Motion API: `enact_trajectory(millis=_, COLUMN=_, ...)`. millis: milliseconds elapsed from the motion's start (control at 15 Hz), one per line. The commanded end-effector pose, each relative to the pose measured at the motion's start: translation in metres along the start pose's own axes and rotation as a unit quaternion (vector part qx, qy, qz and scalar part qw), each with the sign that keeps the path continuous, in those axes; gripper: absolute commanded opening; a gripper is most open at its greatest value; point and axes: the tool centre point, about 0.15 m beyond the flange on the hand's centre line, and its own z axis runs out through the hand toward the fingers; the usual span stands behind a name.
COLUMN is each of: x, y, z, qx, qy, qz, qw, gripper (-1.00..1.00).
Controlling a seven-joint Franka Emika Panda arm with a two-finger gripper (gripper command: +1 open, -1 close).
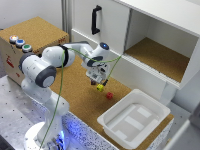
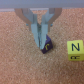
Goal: Grasp the purple block
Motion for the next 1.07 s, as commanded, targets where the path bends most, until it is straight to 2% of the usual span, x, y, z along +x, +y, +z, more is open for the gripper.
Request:
enact_trajectory(millis=0, x=0.001, y=-0.002, z=0.006, qx=-0.043, qy=0.019, qz=-0.007, qw=0.999, gripper=1.0)
enact_trajectory(millis=533, x=0.001, y=-0.002, z=0.006, qx=-0.043, qy=0.019, qz=-0.007, qw=0.999, gripper=1.0)
enact_trajectory(millis=600, x=0.004, y=0.001, z=0.0, qx=-0.009, qy=0.007, qz=-0.005, qw=1.0, gripper=1.0)
enact_trajectory(millis=733, x=0.014, y=-0.003, z=0.006, qx=-0.012, qy=0.008, qz=-0.028, qw=0.999, gripper=1.0)
enact_trajectory(millis=867, x=0.025, y=-0.012, z=0.01, qx=-0.014, qy=0.021, qz=-0.063, qw=0.998, gripper=1.0)
enact_trajectory(millis=1000, x=0.036, y=-0.027, z=0.02, qx=-0.043, qy=0.028, qz=-0.123, qw=0.991, gripper=1.0)
